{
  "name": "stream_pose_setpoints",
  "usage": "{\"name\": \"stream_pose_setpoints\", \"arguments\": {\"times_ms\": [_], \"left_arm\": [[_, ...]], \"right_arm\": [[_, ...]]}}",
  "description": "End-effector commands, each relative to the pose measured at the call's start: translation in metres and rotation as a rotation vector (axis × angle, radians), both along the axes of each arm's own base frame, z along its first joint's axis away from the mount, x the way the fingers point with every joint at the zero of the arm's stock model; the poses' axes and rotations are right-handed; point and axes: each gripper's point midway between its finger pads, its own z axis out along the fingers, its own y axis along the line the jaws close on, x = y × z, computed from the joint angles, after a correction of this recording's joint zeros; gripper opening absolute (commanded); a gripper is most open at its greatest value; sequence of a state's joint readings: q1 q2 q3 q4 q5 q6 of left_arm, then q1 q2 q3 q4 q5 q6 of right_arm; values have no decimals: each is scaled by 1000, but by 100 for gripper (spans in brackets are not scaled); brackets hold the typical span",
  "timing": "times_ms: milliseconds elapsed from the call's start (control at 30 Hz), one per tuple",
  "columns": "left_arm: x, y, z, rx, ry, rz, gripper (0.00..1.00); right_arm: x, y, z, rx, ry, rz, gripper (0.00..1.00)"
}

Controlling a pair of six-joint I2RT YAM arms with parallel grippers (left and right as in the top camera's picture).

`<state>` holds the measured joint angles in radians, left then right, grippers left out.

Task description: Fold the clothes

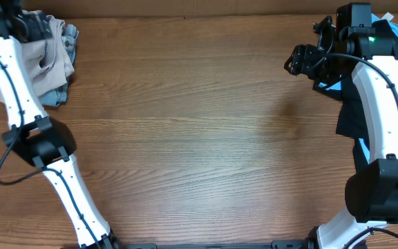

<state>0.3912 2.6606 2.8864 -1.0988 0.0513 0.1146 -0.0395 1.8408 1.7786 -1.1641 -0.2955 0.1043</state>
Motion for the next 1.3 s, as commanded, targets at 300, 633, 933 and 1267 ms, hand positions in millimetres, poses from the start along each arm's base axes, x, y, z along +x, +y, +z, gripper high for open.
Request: {"name": "stream_pose_setpoints", "arguments": {"times_ms": [300, 633, 933, 1267], "left_arm": [[-5, -39, -160, -174, 250, -88, 100], [10, -59, -45, -110, 82, -144, 100], [-52, -119, 196, -74, -262, -180, 100], [-118, -147, 295, -18, -421, -211, 100]], "right_arm": [[-2, -1, 16, -12, -32, -2, 77], [-2, 0, 58, -11, -118, 1, 84], [-51, -9, 193, -74, -364, -34, 100], [-174, -8, 268, -93, -515, -51, 100]]}}
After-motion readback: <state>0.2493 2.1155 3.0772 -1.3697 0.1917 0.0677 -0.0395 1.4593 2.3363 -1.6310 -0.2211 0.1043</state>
